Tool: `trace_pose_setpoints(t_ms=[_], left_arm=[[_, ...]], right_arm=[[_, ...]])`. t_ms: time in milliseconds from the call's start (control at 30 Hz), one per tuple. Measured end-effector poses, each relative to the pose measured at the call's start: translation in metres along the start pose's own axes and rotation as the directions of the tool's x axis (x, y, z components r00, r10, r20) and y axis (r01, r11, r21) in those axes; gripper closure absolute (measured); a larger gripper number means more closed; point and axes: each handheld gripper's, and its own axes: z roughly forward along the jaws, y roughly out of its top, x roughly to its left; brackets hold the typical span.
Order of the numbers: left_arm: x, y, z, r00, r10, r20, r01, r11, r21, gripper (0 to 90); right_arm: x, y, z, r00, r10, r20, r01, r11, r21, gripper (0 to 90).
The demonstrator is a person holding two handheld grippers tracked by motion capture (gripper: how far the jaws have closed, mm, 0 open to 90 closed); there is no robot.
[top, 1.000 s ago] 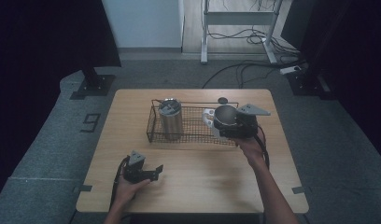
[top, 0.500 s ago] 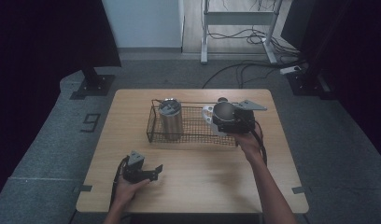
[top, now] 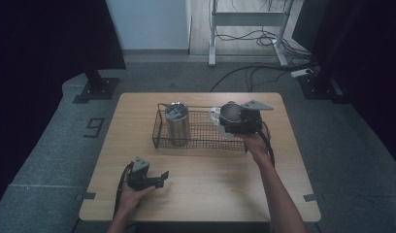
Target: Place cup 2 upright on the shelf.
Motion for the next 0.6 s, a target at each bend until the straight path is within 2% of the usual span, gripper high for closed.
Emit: trace_pose_setpoints(t_ms=[600], left_arm=[[0.0,0.001,-0.002,1.0,-0.003,0.001,0.003,1.0,-0.007,7.8]], right_arm=[[-0.014,-0.006,0.019,0.9997,0.009,0.022,-0.01,1.0,0.026,6.5]])
